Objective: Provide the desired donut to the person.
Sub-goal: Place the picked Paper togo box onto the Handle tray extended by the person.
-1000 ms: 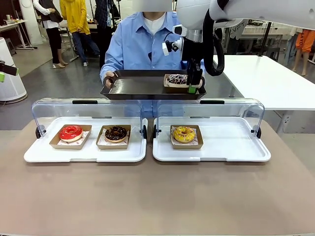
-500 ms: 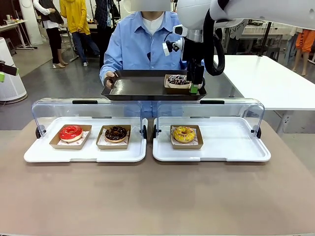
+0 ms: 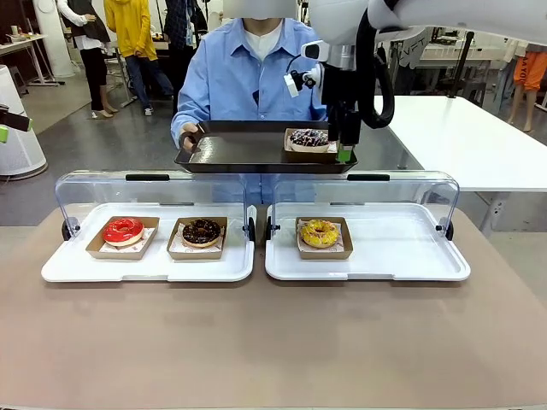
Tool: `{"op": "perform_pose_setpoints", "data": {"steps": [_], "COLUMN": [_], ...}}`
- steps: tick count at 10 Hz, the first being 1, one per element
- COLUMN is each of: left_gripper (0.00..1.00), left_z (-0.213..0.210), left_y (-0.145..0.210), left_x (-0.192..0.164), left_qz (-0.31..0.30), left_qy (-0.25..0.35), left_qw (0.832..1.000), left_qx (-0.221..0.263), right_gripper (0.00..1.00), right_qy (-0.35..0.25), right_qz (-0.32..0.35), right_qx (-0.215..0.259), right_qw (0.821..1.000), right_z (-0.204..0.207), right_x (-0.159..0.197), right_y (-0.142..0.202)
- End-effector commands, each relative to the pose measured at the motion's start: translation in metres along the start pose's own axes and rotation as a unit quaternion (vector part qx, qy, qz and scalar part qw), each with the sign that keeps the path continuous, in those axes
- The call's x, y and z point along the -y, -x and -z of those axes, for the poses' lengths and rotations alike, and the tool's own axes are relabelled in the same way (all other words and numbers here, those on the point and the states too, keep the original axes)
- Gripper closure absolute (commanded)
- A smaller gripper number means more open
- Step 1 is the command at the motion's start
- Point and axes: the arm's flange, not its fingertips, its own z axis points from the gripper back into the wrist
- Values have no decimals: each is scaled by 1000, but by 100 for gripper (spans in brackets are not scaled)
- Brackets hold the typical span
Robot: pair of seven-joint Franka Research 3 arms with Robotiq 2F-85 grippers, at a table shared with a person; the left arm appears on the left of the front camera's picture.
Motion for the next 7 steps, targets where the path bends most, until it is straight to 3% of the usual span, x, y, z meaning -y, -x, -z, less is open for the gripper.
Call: {"op": "perform_pose_setpoints", "data": {"steps": [1,4,5,7], "left_gripper": [0,0,0,0], "left_z": [-2,-2,-2,-2], "left_y": [-1,-1,-1,-1], "left_x": [1,1,1,1], "left_qz": [2,2,2,2], "left_qy": [0,0,0,0], "left_qw": [1000,1000,1000,1000], "left_qx": [4,4,4,4], "right_gripper": [0,0,0,0], "right_qy": [0,14,15,18], "right_qz": [-24,-25,-25,1], "right_qx": [-31,-30,-47,-35], "right_qw": [999,999,998,999], "right_z": [-14,-18,-9,6], "right_x": [-46,-104,-116,-125], "right_y": [30,85,100,120]}}
